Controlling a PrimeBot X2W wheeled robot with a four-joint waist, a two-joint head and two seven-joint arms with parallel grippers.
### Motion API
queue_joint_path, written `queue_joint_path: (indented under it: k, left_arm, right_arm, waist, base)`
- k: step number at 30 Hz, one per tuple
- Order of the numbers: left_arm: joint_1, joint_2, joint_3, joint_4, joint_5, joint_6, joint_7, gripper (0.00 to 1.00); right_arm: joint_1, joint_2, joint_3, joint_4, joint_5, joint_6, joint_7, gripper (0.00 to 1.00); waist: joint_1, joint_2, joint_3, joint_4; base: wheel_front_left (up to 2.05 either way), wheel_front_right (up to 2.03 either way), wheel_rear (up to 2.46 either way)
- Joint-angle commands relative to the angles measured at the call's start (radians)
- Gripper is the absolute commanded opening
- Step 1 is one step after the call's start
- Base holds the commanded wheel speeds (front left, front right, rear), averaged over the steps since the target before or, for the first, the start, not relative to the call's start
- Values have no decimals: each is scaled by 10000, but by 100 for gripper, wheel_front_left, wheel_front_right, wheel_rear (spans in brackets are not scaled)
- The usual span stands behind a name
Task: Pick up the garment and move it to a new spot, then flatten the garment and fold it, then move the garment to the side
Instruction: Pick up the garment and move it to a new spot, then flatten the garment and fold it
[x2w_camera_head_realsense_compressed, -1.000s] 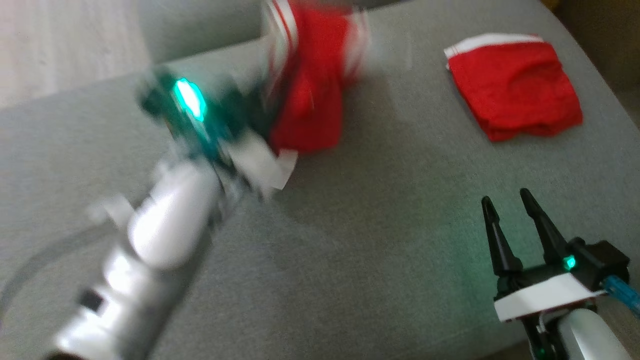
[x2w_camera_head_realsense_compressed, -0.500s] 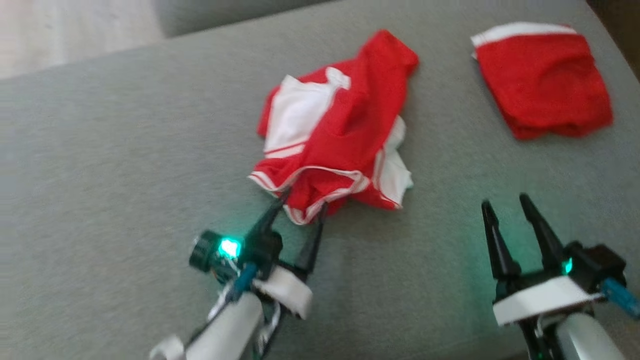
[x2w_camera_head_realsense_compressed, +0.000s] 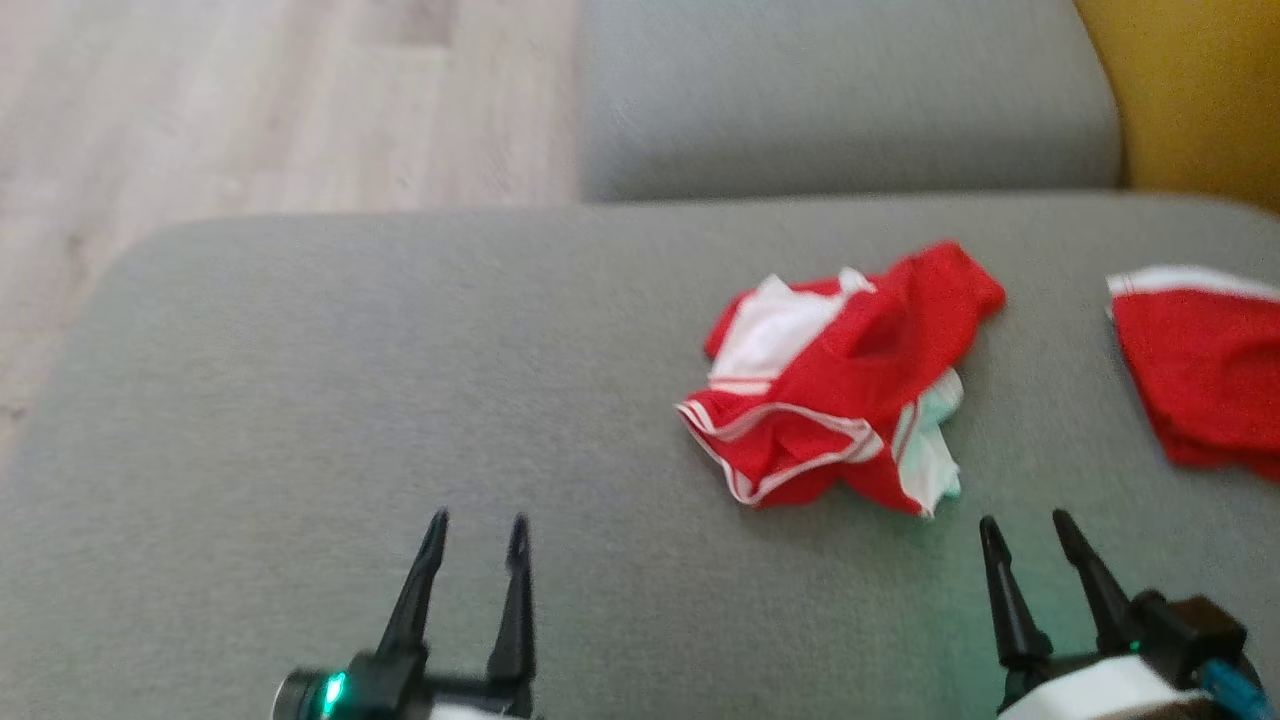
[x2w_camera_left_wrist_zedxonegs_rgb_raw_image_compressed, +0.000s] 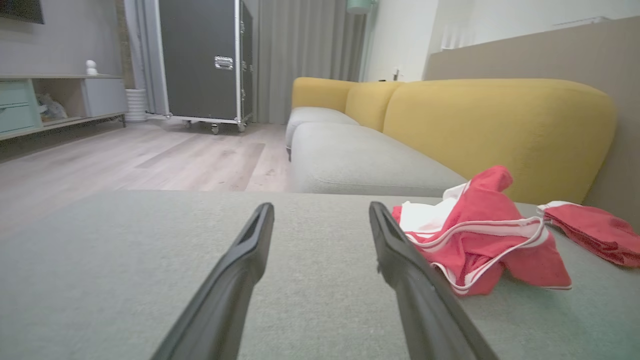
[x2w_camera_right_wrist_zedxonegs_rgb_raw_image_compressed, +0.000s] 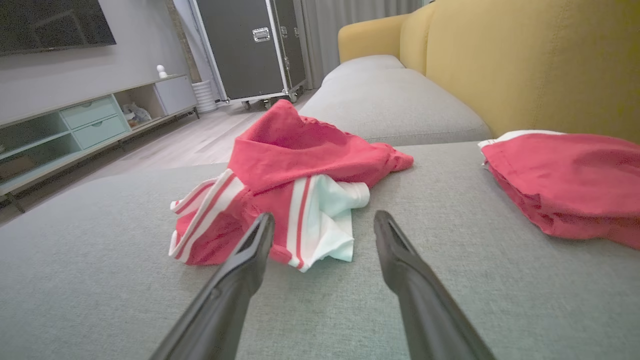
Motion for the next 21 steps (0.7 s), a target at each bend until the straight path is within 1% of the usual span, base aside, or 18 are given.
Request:
queue_joint_path:
  k: [1, 7, 10, 21]
  left_arm:
    - [70, -1, 500, -514, 92, 13, -94, 100]
    - [828, -55, 965, -808, 291, -169, -94, 100]
    - [1012, -84, 1092, -801, 404, -240, -94, 100]
    - [1168, -136, 1404, -474, 721, -330, -95, 100]
  right_arm:
    - [-14, -17, 102, -332, -134, -7, -110, 100]
    - [354, 173, 40, -395, -311, -7, -110, 100]
    - [492, 294, -74, -426, -217, -7, -110, 100]
    - [591, 229, 37, -444, -456, -7, -110, 100]
  waist:
    - [3, -1, -720, 706]
    - [3, -1, -975, 885]
    - [3, -1, -1044, 923]
    - [3, -1, -1101, 793]
  base:
    - [0, 0, 0]
    - [0, 0, 0]
    - [0, 0, 0]
    - [0, 0, 0]
